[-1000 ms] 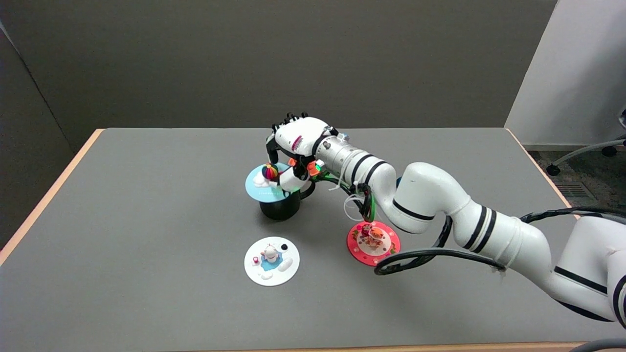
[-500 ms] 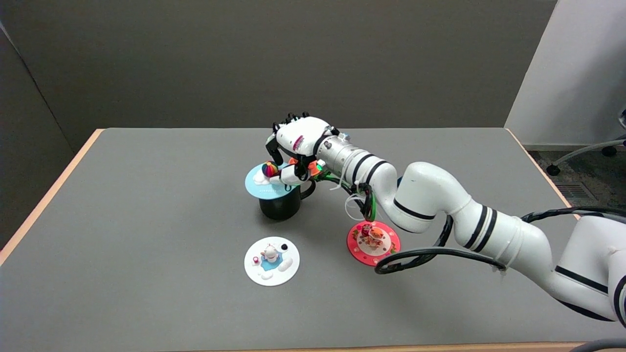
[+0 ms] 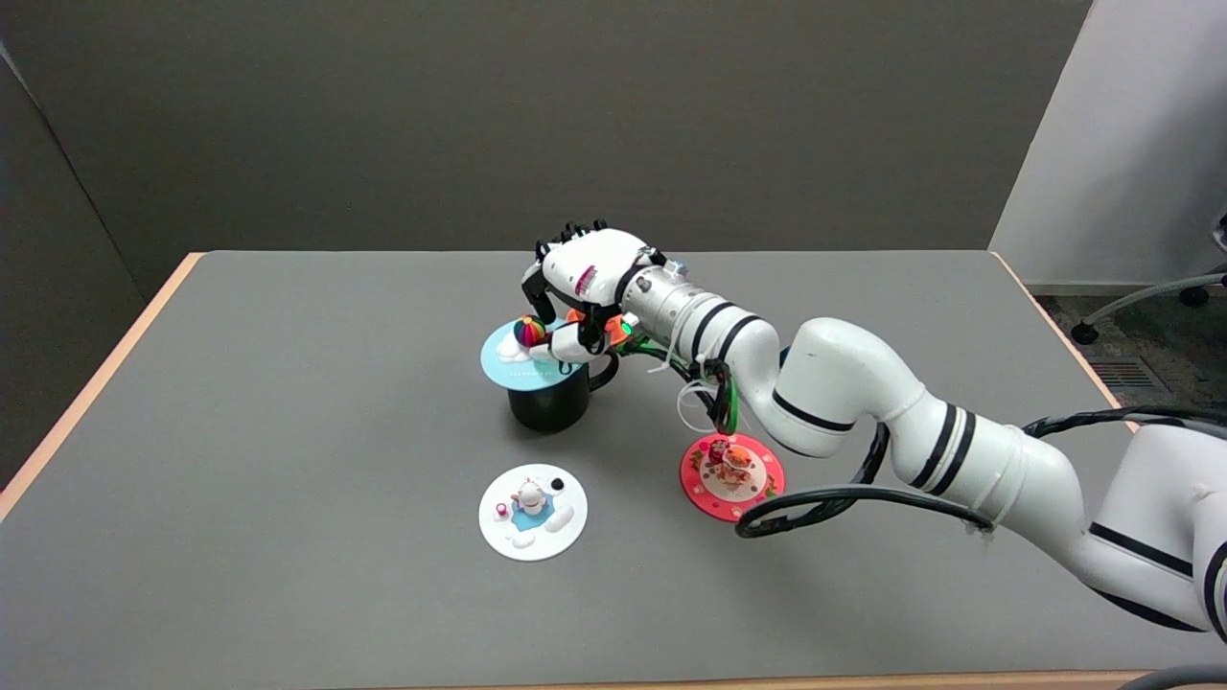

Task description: Place the cup lid with blue sky onto the cup.

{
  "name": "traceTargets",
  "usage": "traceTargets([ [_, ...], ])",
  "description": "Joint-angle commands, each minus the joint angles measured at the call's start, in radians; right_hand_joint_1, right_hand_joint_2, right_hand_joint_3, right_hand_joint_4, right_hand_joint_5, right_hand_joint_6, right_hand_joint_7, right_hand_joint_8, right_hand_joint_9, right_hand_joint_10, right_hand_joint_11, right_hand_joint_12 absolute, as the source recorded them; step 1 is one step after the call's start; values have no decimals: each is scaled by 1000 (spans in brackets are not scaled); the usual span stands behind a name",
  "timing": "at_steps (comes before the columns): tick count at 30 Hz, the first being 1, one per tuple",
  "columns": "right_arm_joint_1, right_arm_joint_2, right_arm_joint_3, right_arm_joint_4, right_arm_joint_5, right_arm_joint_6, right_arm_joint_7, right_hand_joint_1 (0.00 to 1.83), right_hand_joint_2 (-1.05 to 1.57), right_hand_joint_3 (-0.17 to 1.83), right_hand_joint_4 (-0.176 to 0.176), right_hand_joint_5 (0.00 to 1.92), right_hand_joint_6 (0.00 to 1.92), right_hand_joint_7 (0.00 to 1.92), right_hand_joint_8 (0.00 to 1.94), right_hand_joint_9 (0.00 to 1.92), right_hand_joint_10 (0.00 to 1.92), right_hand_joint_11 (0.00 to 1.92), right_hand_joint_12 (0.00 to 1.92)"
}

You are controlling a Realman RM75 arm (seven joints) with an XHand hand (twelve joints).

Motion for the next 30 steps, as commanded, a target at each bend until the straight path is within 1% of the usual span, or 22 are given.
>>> traceTargets([
  [1, -11, 5, 8, -15, 22, 2, -1, 955, 1155, 226, 37, 710, 1407, 386, 938, 366, 754, 295, 202],
  [2, -12, 5, 8, -17, 22, 2, -1, 869, 948, 506, -17, 719, 913, 427, 872, 375, 705, 301, 187],
  [3, -14, 5, 8, -18, 22, 2, -1, 818, 808, 688, -59, 738, 562, 477, 792, 383, 665, 303, 178],
  [5, -14, 7, 8, -21, 22, 3, -1, 830, 790, 700, -82, 768, 460, 533, 702, 388, 646, 299, 180],
  [8, -14, 10, 10, -22, 22, 3, -1, 861, 723, 783, -123, 790, 315, 633, 541, 388, 615, 304, 155],
  [10, -14, 11, 10, -24, 22, 3, -1, 866, 705, 802, -134, 777, 268, 674, 466, 395, 588, 297, 159],
  [14, -15, 12, 10, -24, 23, -2, -1, 869, 685, 820, -136, 769, 248, 703, 402, 403, 552, 292, 163],
  [21, -7, 12, 11, -45, 56, -4, 1, 872, 678, 824, -137, 769, 242, 720, 391, 412, 528, 290, 164],
  [30, -8, 12, 19, -79, 67, -9, 2, 877, 681, 820, -142, 771, 238, 753, 426, 429, 533, 292, 164],
])
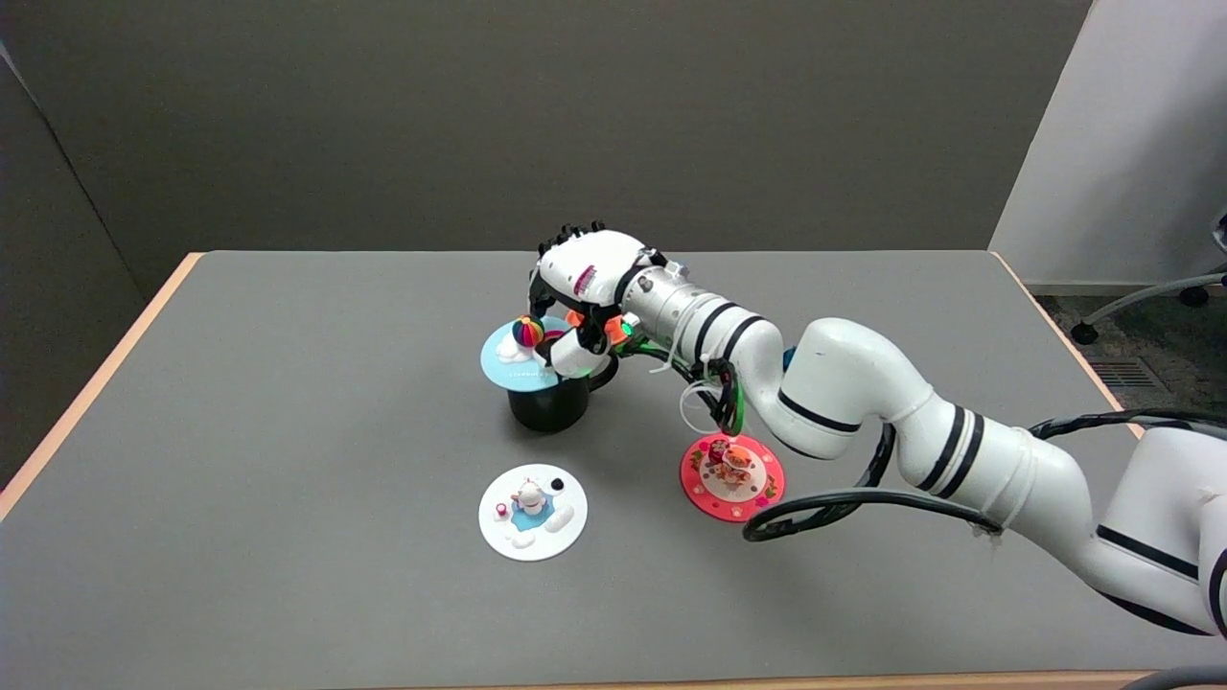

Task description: Place the cup lid with blue sky onto the cup.

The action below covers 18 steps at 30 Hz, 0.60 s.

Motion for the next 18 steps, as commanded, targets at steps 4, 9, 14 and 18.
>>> traceTargets([
  [4, -3, -5, 9, -47, 29, -11, 4, 877, 688, 816, -139, 776, 239, 756, 451, 436, 547, 294, 164],
  [9, -6, -12, 9, -43, 29, -11, 26, 877, 691, 813, -134, 778, 241, 754, 468, 438, 556, 296, 164],
  [14, -11, -24, 7, -36, 29, -11, 28, 880, 692, 812, -128, 777, 240, 758, 479, 438, 562, 297, 164],
  [18, -11, -33, 1, -24, 29, -11, 36, 882, 694, 812, -126, 776, 238, 759, 482, 438, 566, 298, 164],
])
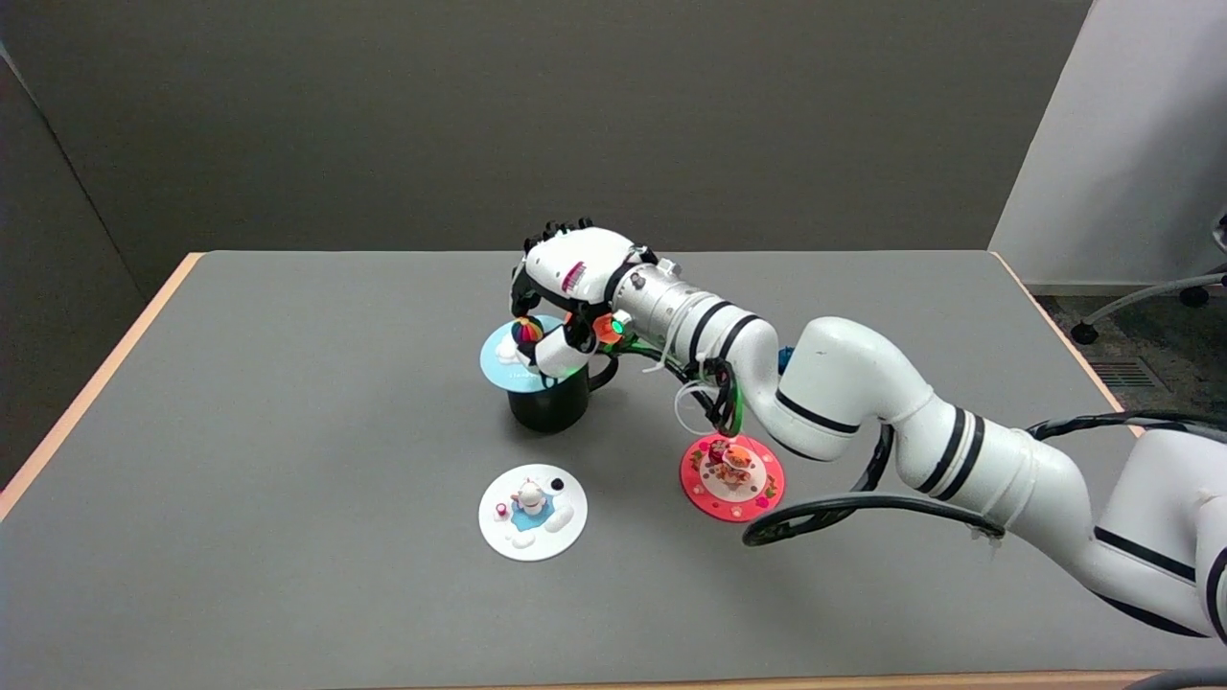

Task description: Place the cup lid with blue sky onto the cup.

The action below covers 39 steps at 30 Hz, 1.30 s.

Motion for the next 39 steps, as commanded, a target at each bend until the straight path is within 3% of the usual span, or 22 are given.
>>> traceTargets([
  [1, -8, -25, -6, 11, 6, -3, 23, 883, 694, 812, -125, 777, 238, 759, 483, 438, 566, 298, 164],
  [24, -1, -15, 2, 51, 6, -25, 49, 909, 789, 765, -116, 803, 270, 739, 687, 434, 776, 320, 166],
  [30, -7, -15, 15, 52, 6, -27, 49, 917, 828, 739, -90, 812, 319, 693, 786, 421, 836, 328, 167],
  [31, -8, -15, 15, 52, 6, -27, 49, 926, 866, 679, -72, 805, 441, 669, 839, 418, 845, 328, 173],
  [32, -8, -15, 16, 52, 6, -27, 49, 1022, 1129, 210, -37, 771, 1313, 656, 887, 419, 880, 317, 214],
  [36, -10, -13, 21, 52, 6, -27, 59, 992, 1144, 212, -4, 742, 1358, 574, 1005, 395, 929, 329, 210],
  [39, -10, -13, 23, 52, 5, -27, 59, 984, 1152, 211, 1, 729, 1376, 540, 1057, 386, 950, 333, 210],
])
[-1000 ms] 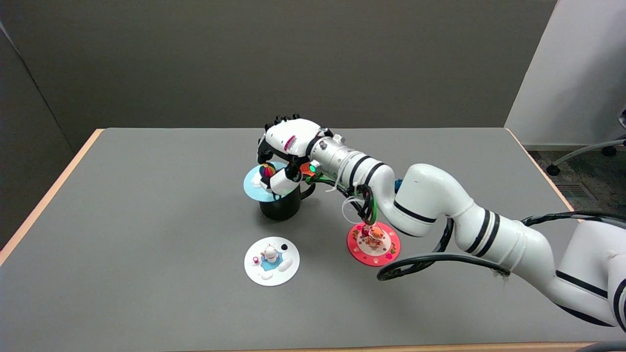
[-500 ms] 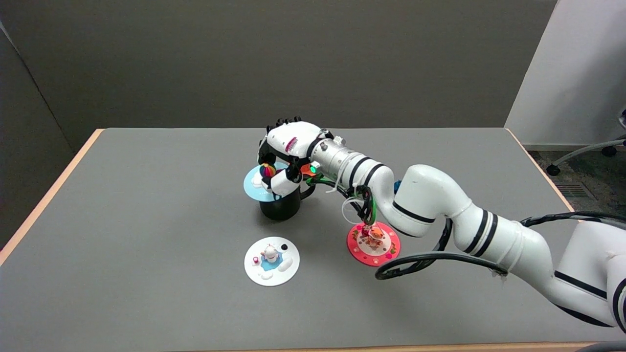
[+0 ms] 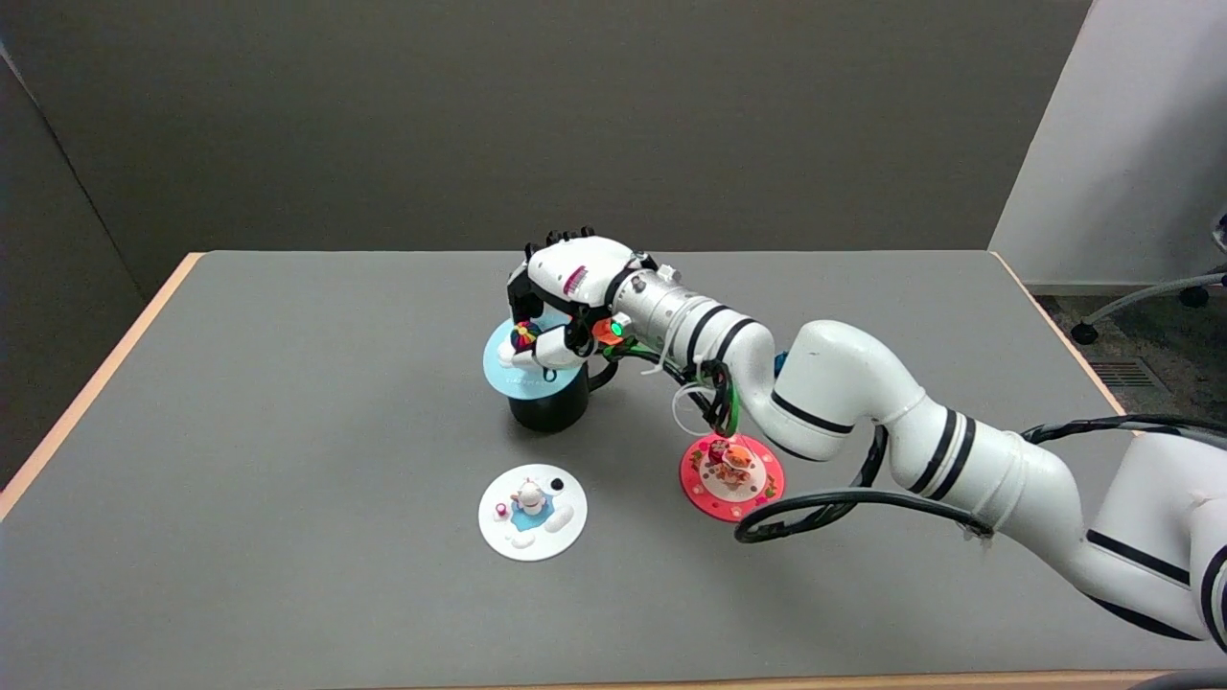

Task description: Place the cup lid with blue sky onto the cup.

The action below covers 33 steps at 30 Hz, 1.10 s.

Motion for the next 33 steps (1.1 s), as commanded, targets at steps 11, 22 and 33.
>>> traceTargets([
  [11, -7, 8, 16, 4, 0, -4, 16, 1115, 1256, 129, -46, 707, 1338, 545, 1718, 361, 1004, 323, 251],
  [22, -6, 26, 20, 11, 0, 5, 37, 1119, 1237, 161, -56, 729, 1333, 533, 1709, 360, 1034, 342, 241],
  [33, 0, 36, 27, 32, 33, -3, 37, 1131, 1271, 44, -53, 763, 1272, 569, 1660, 388, 975, 310, 328],
])
